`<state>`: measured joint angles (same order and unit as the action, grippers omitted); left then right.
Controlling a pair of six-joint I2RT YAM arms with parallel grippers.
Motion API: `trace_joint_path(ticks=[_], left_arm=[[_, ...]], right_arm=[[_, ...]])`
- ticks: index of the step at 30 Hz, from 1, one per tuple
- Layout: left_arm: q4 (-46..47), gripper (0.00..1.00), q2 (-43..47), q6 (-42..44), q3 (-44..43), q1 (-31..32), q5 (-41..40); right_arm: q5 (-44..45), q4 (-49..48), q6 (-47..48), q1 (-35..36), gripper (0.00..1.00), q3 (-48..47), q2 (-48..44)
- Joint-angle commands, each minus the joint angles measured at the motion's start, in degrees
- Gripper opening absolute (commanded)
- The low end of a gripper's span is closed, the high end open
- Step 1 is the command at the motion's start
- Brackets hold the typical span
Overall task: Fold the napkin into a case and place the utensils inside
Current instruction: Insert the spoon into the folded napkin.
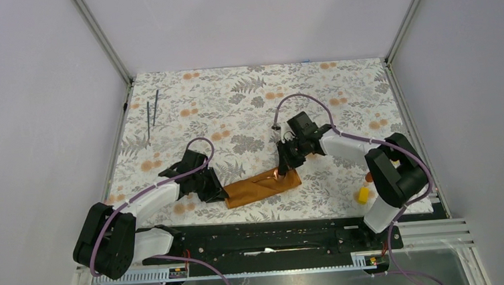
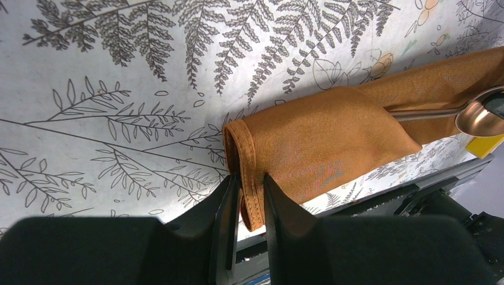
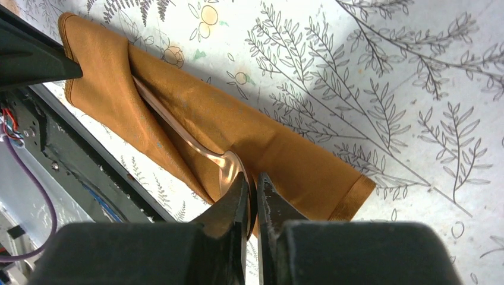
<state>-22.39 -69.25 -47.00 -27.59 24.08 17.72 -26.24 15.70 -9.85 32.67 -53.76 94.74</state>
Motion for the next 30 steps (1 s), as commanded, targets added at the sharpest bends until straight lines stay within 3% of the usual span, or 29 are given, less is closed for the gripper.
trace_joint_path(ticks=[1,5,10,15,21,23,24,25,27,30], left_arm=[[1.61,0.26,-0.78,-0.19,0.44,0.18,-2.51],[1.58,0.26,-0.77,-0.11,0.26,0.18,-2.60],[1.55,0.27,-0.29,-0.19,0.26,0.18,-2.56],[-0.73,0.36,3.43,-0.97,-0.57,0.14,-3.92],[-8.31,0.55,13.16,-2.16,-4.95,0.14,-8.18],[-11.10,0.67,15.57,-2.25,-8.45,-0.03,-10.96],[-12.43,0.76,16.03,-1.77,-10.50,-0.26,-12.82],[-13.23,0.86,15.77,-0.78,-12.81,-0.64,-14.98],[-15.39,0.98,12.58,2.68,-17.79,-2.63,-20.47],[-14.68,0.99,4.20,10.55,-24.66,-8.93,-26.65]], right_arm=[[-0.63,2.78,6.50,0.65,0.06,-2.62,2.32],[-0.28,2.08,5.76,0.65,0.13,-2.86,3.40],[2.17,1.42,4.18,0.66,0.32,-2.66,2.25],[5.34,2.80,3.10,0.67,0.42,-4.72,-0.09],[10.53,10.42,2.80,0.69,0.50,-10.62,-5.41],[13.76,12.77,3.07,0.67,0.55,-12.17,-7.96],[15.79,13.22,3.08,0.69,0.62,-12.26,-9.36],[17.33,13.02,2.76,0.65,0.75,-11.83,-11.32],[16.81,11.73,3.81,0.66,0.78,-10.23,-13.54],[15.90,8.60,2.32,0.66,0.83,-6.94,-15.85]])
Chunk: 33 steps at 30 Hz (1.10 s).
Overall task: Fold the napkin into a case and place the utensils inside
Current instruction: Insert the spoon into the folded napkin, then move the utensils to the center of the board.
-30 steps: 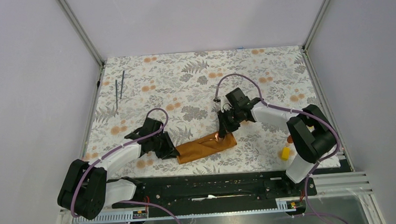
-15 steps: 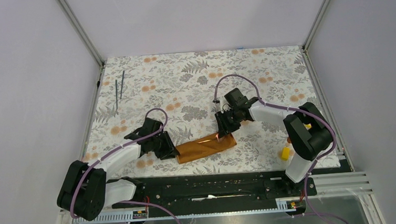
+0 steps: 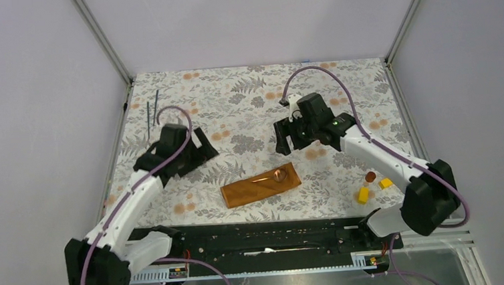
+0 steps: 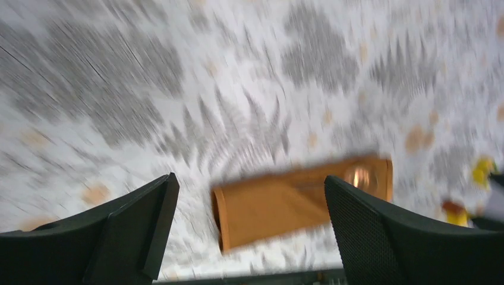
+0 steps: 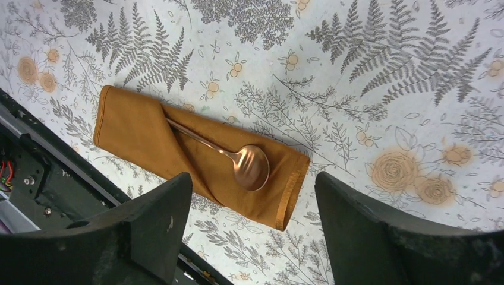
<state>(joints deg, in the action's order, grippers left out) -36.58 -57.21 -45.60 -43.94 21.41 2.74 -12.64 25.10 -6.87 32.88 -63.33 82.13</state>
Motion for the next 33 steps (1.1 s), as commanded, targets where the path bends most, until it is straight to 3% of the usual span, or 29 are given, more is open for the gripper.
trace_joint_path(ticks=[1,7,13,19,26,33], left_arm=[[0.65,0.99,-11.11,11.47,-10.38,-9.36,-11.97],[5.71,0.99,-34.21,19.49,-27.13,-26.04,-12.51],[3.14,0.99,-56.48,27.84,-49.56,-33.13,-12.65],[1.65,0.99,-70.37,31.74,-63.14,-34.97,-8.75],[-3.35,0.98,-80.14,33.01,-75.09,-35.05,-10.70],[-6.74,0.85,-85.72,34.48,-82.57,-34.87,-10.75]], right_arm=[[1.18,-1.75,-1.88,0.43,0.84,3.60,-3.93],[-12.82,-8.48,-9.26,0.43,0.87,10.65,-8.35],[-19.02,-10.25,-9.49,0.45,0.87,14.21,-11.73],[-17.19,-8.64,-7.46,0.43,0.87,14.51,-13.56],[-15.48,-8.21,-6.67,0.45,0.87,13.86,-12.58],[-14.52,-8.22,-6.49,0.35,0.87,13.36,-11.05]])
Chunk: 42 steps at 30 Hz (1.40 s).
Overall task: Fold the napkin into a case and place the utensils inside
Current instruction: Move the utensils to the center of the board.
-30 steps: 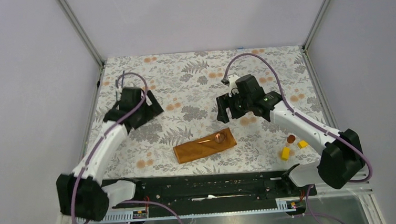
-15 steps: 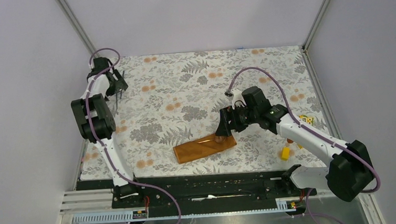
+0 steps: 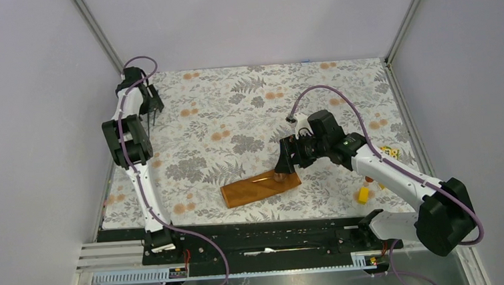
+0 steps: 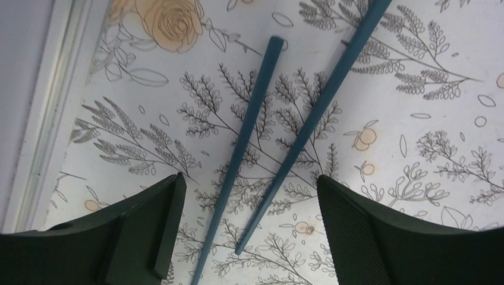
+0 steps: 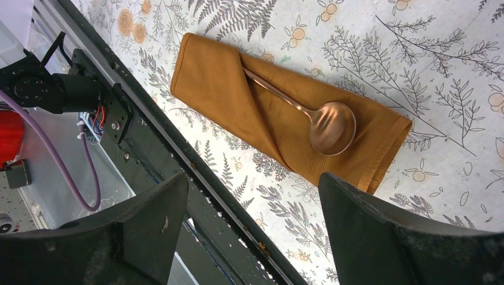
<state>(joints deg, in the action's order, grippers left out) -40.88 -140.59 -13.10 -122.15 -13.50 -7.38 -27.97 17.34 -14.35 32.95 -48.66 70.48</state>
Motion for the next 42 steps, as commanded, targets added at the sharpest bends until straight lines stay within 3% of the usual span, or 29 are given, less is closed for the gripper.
trace_joint_path(ticks=[1,9,18,25,33,39,42], left_arm=[[-2.57,0.85,-2.92,1.98,-5.11,0.05,-0.40],[-5.10,0.64,-9.60,2.02,-13.84,0.10,2.37],[-4.22,0.36,-8.15,4.07,-8.58,2.04,2.17],[-2.19,0.26,-3.36,1.54,1.77,5.66,-0.38],[-6.86,0.22,3.57,-16.95,14.05,8.42,1.49],[3.29,0.10,15.42,-38.57,37.37,9.70,13.85],[7.71,0.08,20.06,-51.01,46.37,14.34,16.44]], right_arm=[[0.81,-0.39,0.91,0.30,0.87,-1.26,0.62],[1.61,-0.07,0.94,0.28,0.87,-1.09,0.53],[1.05,0.08,0.90,0.27,0.87,-1.43,1.57],[0.22,-1.53,-0.07,0.31,0.87,-0.39,0.83],[-0.12,-3.35,-1.44,0.29,0.87,1.30,0.26],[0.16,-5.49,-3.50,0.29,0.87,2.48,0.75],[-0.39,-7.39,-4.96,0.30,0.87,3.22,1.19]])
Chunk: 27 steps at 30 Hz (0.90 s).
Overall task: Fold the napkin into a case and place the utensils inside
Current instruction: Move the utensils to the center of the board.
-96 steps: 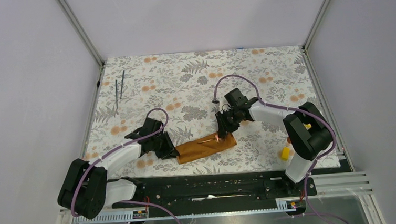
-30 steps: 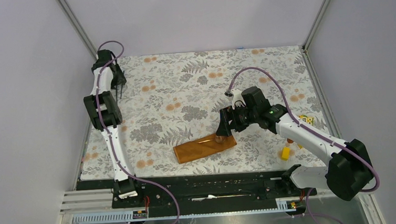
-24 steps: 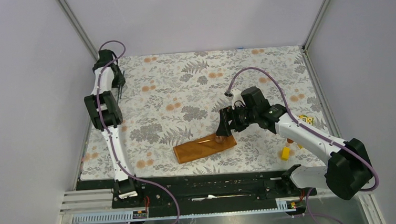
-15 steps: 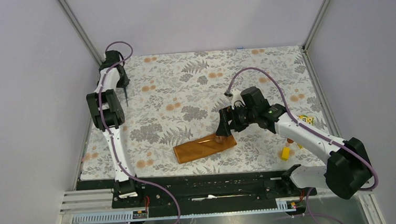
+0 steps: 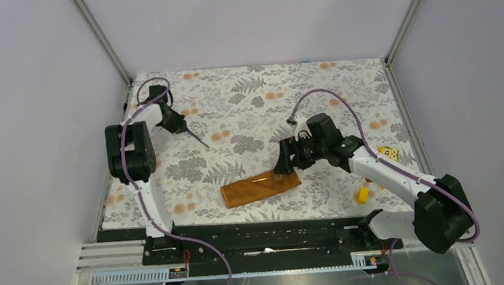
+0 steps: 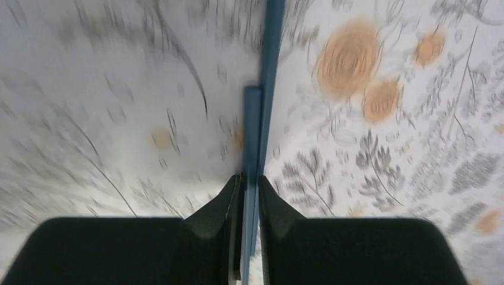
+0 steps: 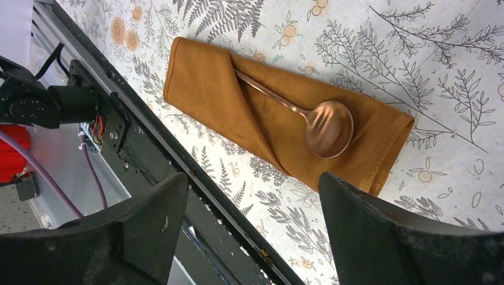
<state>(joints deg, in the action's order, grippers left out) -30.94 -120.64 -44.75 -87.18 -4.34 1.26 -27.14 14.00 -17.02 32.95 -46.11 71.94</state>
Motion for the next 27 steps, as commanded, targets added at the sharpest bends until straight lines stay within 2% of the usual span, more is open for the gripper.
trace_joint_path(ticks=[1,4,6,11,15,20,22,25,27], left_arm=[[-0.67,0.08,1.58,-24.13,13.80,6.83,9.58],[5.72,0.08,3.98,-39.58,21.04,11.89,13.26],[6.56,0.09,3.62,-44.97,21.42,14.98,13.55],[6.68,0.12,2.90,-53.79,18.37,20.07,12.81],[12.04,0.17,4.86,-58.21,21.55,20.88,13.89],[13.12,0.50,8.73,-55.75,22.32,22.06,16.42],[13.15,0.60,10.68,-52.91,22.71,22.09,18.55],[10.82,0.75,14.57,-45.23,22.20,22.04,19.14],[7.67,0.87,16.38,-36.17,21.17,21.14,19.27]], right_arm=[[-1.08,-4.59,-2.67,0.31,0.87,0.80,-0.09],[-0.46,-5.49,-3.33,0.27,0.87,0.92,0.42],[-0.30,-5.92,-3.80,0.29,0.87,1.22,0.57],[0.61,-6.32,-4.79,0.27,0.87,2.56,0.40],[1.84,-6.48,-5.96,0.27,0.88,2.65,1.24],[8.20,-6.42,-11.01,0.16,0.90,-1.01,5.85],[8.28,-6.35,-13.17,-1.23,0.90,-3.36,8.12],[5.51,-6.44,-17.22,-5.25,0.89,-7.05,12.87],[1.03,-6.39,-18.36,-7.90,0.89,-10.51,17.70]])
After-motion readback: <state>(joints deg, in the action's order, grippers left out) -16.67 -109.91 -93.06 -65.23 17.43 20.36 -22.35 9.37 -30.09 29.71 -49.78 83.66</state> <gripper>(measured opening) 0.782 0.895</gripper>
